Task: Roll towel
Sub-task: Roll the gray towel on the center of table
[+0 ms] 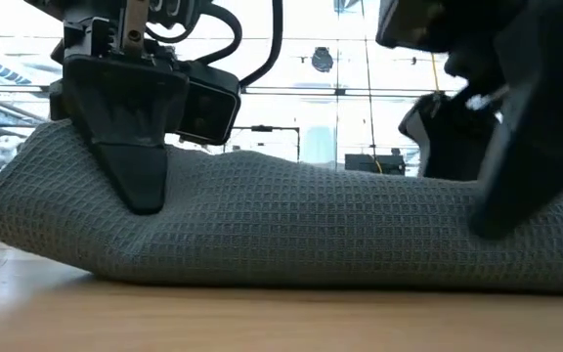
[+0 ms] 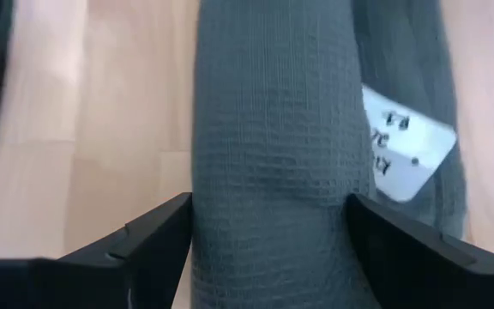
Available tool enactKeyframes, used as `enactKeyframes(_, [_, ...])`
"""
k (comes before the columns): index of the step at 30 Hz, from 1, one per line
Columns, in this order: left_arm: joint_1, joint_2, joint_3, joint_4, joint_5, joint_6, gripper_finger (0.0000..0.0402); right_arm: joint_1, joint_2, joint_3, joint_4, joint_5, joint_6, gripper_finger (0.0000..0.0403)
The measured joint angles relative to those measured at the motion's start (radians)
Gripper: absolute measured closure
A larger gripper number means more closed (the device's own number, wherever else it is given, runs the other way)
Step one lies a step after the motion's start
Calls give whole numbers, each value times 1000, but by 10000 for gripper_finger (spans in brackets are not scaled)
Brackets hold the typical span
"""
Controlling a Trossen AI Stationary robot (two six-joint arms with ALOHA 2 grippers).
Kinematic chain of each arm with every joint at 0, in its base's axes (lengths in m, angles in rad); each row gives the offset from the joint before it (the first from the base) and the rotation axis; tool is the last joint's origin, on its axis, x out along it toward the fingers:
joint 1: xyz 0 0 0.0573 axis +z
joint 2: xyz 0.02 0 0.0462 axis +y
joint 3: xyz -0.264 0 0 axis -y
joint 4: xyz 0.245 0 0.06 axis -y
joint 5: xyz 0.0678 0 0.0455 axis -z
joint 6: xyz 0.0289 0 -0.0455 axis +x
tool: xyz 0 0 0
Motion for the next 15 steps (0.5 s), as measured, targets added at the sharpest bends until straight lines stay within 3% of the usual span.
enactKeyframes(10, [1, 0, 0, 0, -26, 0, 351, -19, 3, -54, 31, -35, 25, 114])
enactKeyframes(15, [1, -29, 0, -11, -23, 39, 286, -34, 3, -56, 30, -41, 28, 176])
